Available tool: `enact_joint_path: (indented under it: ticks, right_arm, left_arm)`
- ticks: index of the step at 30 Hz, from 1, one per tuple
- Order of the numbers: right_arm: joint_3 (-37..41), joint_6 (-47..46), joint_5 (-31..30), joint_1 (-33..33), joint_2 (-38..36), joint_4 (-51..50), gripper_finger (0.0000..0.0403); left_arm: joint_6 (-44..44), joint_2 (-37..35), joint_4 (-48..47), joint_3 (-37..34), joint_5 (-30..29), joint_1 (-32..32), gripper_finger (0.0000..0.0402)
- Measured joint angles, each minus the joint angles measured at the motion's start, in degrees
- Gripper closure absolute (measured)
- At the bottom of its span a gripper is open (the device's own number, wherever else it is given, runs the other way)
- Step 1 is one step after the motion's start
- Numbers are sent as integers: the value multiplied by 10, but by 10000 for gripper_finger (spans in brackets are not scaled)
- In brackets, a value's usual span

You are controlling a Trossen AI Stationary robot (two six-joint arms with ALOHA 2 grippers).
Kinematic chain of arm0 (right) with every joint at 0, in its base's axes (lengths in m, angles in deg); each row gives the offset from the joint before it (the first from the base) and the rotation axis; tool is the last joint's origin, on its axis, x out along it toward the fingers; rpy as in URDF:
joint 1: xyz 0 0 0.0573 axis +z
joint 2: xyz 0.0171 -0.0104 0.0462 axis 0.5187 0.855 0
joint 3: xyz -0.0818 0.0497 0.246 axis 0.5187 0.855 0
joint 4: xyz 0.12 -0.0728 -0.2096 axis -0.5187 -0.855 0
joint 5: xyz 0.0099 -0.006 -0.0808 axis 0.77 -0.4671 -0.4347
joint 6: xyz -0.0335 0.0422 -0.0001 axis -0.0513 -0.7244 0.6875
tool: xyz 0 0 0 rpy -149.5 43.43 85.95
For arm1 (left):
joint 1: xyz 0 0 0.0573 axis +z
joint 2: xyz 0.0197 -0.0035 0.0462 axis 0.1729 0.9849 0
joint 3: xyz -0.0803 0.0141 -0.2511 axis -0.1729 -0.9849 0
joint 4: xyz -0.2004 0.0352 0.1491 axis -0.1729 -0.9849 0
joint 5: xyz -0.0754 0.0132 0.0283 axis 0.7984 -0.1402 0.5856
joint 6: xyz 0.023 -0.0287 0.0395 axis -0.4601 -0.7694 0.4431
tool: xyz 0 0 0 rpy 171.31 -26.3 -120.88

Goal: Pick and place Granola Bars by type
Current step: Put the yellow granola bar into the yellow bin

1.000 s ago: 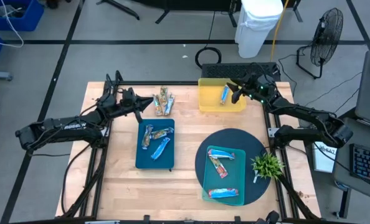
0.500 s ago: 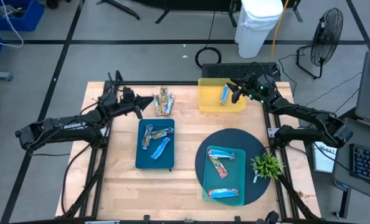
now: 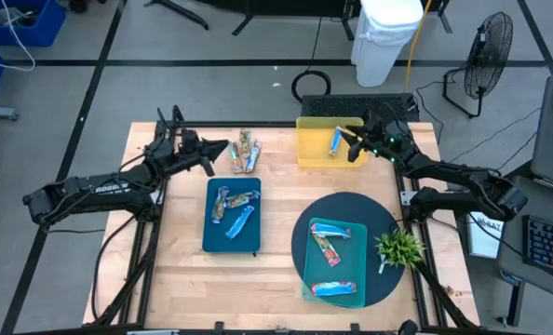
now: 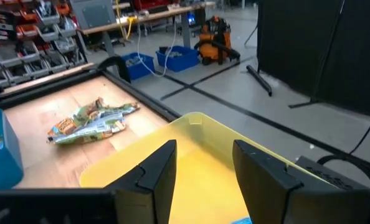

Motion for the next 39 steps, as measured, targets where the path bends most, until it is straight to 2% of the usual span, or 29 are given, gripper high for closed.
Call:
enact_joint_path:
  ticks: [2, 5, 7, 9, 12, 16, 20, 23, 25, 29, 32, 39]
  right_arm:
    - [16, 0, 0, 0, 0, 28, 253]
    - [36, 0, 0, 0, 0, 74, 256]
    - [48, -1, 0, 0, 0, 100, 258]
    - [59, -1, 0, 0, 0, 123, 258]
    - [66, -1, 0, 0, 0, 152, 259]
    - [67, -40, 1, 0, 0, 160, 259]
    - [67, -56, 1, 9, 0, 160, 259]
    - [67, -42, 2, 20, 0, 162, 259]
    - [67, -37, 2, 27, 0, 165, 259]
    - [67, -28, 2, 39, 0, 164, 259]
    - [67, -26, 1, 44, 0, 164, 259]
    - [67, -26, 1, 45, 0, 164, 259]
  left_arm:
    - [14, 0, -8, 0, -20, 0, 371]
    - [-51, 1, -46, 3, -65, 4, 371]
    - [-87, 1, -161, 38, -76, 17, 371]
    - [-96, 7, -323, 101, -80, 35, 371]
    - [-92, 55, -510, 206, -100, 49, 371]
    - [-40, 134, -627, 311, -102, 59, 371]
    - [5, 225, -664, 362, -59, 56, 362]
    - [26, 287, -662, 388, -54, 50, 330]
    - [28, 324, -675, 398, -72, 51, 300]
    - [1, 380, -684, 416, -79, 62, 236]
    - [-47, 412, -683, 420, -72, 72, 202]
    - [-86, 465, -682, 420, -78, 94, 182]
